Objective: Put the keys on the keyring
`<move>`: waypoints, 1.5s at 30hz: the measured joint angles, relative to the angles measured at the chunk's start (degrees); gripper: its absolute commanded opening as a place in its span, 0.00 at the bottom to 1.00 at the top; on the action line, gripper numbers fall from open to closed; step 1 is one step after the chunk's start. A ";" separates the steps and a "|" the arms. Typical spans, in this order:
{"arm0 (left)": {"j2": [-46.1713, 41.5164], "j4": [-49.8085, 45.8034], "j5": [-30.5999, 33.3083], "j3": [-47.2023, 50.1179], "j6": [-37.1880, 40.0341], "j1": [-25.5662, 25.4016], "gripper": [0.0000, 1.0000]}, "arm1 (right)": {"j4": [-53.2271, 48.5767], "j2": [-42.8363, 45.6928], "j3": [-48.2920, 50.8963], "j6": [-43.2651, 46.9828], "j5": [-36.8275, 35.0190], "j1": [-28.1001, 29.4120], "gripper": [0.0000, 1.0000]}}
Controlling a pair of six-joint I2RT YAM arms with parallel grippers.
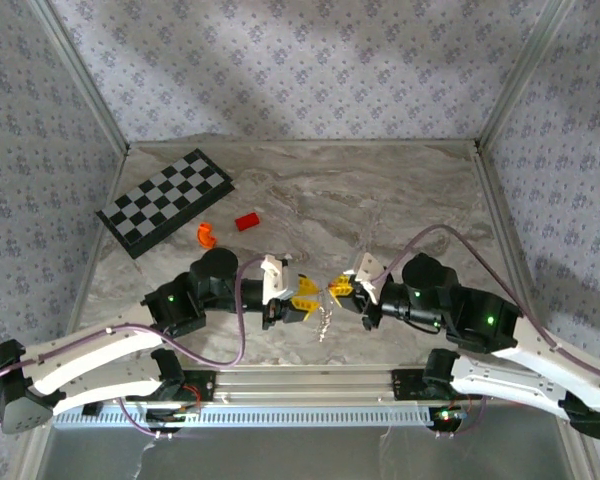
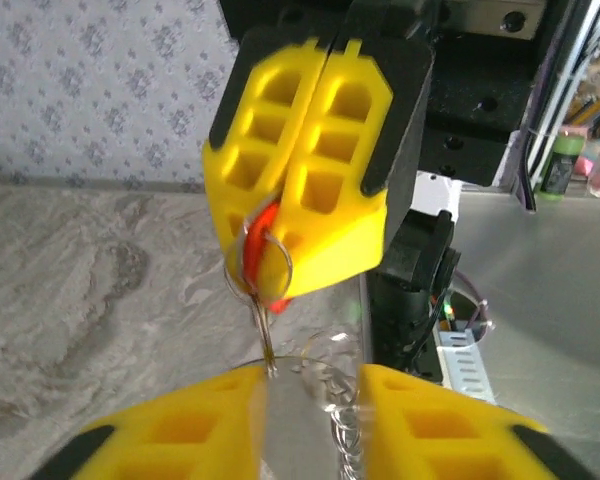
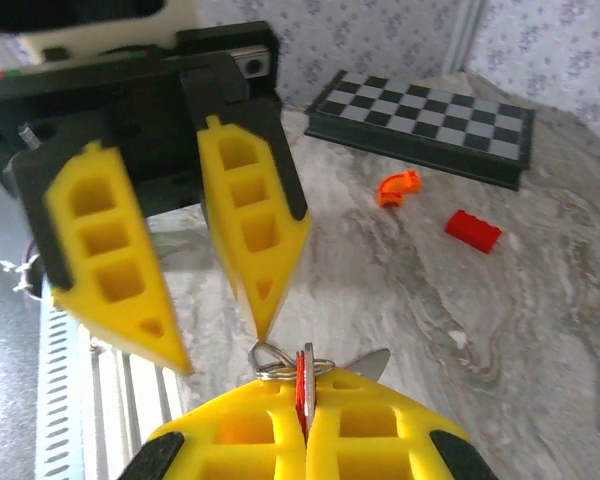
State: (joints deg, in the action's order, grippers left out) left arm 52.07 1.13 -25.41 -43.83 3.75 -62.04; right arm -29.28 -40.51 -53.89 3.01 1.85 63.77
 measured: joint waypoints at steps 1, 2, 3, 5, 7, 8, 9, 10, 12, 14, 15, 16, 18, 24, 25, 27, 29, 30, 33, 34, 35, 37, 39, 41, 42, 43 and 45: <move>0.02 0.13 0.48 0.39 -0.22 -0.02 0.40 | -0.42 -0.57 -0.52 -0.02 -0.96 0.00 0.00; 0.02 0.39 0.87 0.92 -0.35 -0.02 0.42 | -0.90 -1.11 -0.90 -0.07 -1.77 0.00 0.00; 0.00 0.68 1.44 1.57 -0.55 -0.02 0.45 | -1.53 -1.79 -1.27 -0.11 -2.69 -0.04 0.00; 0.00 1.73 2.91 3.19 -0.90 -0.02 0.67 | -3.04 -3.41 -2.10 -0.20 -4.52 -0.31 0.00; 0.00 2.73 5.09 5.11 -2.16 0.00 0.73 | -4.66 -5.95 -3.50 -0.22 -6.60 -0.98 0.00; -0.04 3.41 6.12 6.08 -2.78 -0.02 0.76 | -5.31 -7.10 -4.17 -0.20 -7.50 -1.42 0.00; -0.13 4.28 7.45 7.32 -3.41 -0.02 0.80 | -5.77 -8.48 -4.85 -0.22 -8.61 -1.99 0.00; -0.24 5.16 8.66 8.55 -4.04 -0.02 0.82 | -5.75 -9.57 -5.16 -0.24 -9.51 -2.58 0.00; -0.28 6.34 10.88 10.27 -5.33 -0.02 0.85 | -5.46 -10.97 -5.27 -0.46 -10.05 -4.04 0.00; -0.37 6.84 13.16 11.41 -6.12 0.00 0.86 | -4.79 -12.04 -5.31 -0.94 -9.51 -6.25 0.00; -0.61 6.88 14.19 11.78 -6.36 0.00 0.89 | -4.42 -12.87 -5.55 -1.33 -8.90 -7.82 0.00; -1.03 7.08 15.23 12.24 -6.49 0.00 0.93 | -3.96 -13.92 -5.88 -1.81 -8.31 -9.49 0.00; -2.01 7.28 17.18 12.90 -6.58 0.00 0.95 | -2.62 -16.20 -6.51 -2.86 -7.26 -12.11 0.00; -3.69 7.34 21.27 13.66 -5.90 0.04 0.98 | 3.21 -21.31 -6.71 -6.56 -3.80 -17.68 0.00; -3.69 7.56 21.70 13.88 -5.81 0.04 0.98 | 4.48 -21.99 -6.71 -6.97 -3.23 -18.53 0.00; -3.69 8.09 22.43 14.47 -5.77 0.07 0.99 | 7.08 -22.97 -6.69 -7.78 -2.03 -20.02 0.00; -3.72 8.68 22.91 15.10 -5.79 0.24 0.99 | 10.21 -23.87 -6.69 -8.46 -1.05 -21.55 0.00; -3.72 8.96 23.10 15.37 -5.77 0.50 0.99 | 11.80 -24.46 -6.69 -8.76 -0.68 -22.32 0.00; -3.69 9.88 23.34 15.93 -5.81 1.62 1.00 | 15.74 -26.67 -6.69 -9.92 0.79 -24.17 0.00; -3.65 10.49 23.34 16.15 -5.81 2.01 1.00 | 17.14 -27.52 -6.64 -10.38 1.18 -24.74 0.00; -3.65 10.99 23.34 16.33 -5.84 2.29 1.00 | 18.75 -28.20 -6.36 -10.86 1.49 -25.14 0.00; -3.65 12.44 23.32 16.76 -6.01 2.97 1.00 | 21.66 -29.27 -5.53 -11.96 1.86 -25.70 0.00; -3.65 13.35 23.32 17.07 -6.36 3.58 1.00 | 23.69 -30.03 -5.03 -12.70 1.86 -25.92 0.00; -3.65 14.36 23.28 17.31 -6.64 4.04 0.99 | 25.14 -30.91 -4.83 -13.14 1.88 -26.03 0.00; -3.65 15.04 23.23 17.49 -6.71 4.31 1.00 | 25.77 -31.34 -4.81 -13.33 1.88 -26.05 0.00; -3.65 15.78 23.15 17.77 -6.86 4.50 1.00 | 26.40 -31.82 -4.81 -13.62 1.99 -26.18 0.00; -3.54 17.14 23.02 18.56 -7.15 5.14 1.00 | 27.28 -32.50 -4.68 -13.94 2.05 -26.43 0.00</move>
State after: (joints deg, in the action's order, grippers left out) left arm 48.53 18.26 -2.39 -25.28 -3.40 -56.90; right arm -2.00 -73.01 -58.57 -10.94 3.90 37.34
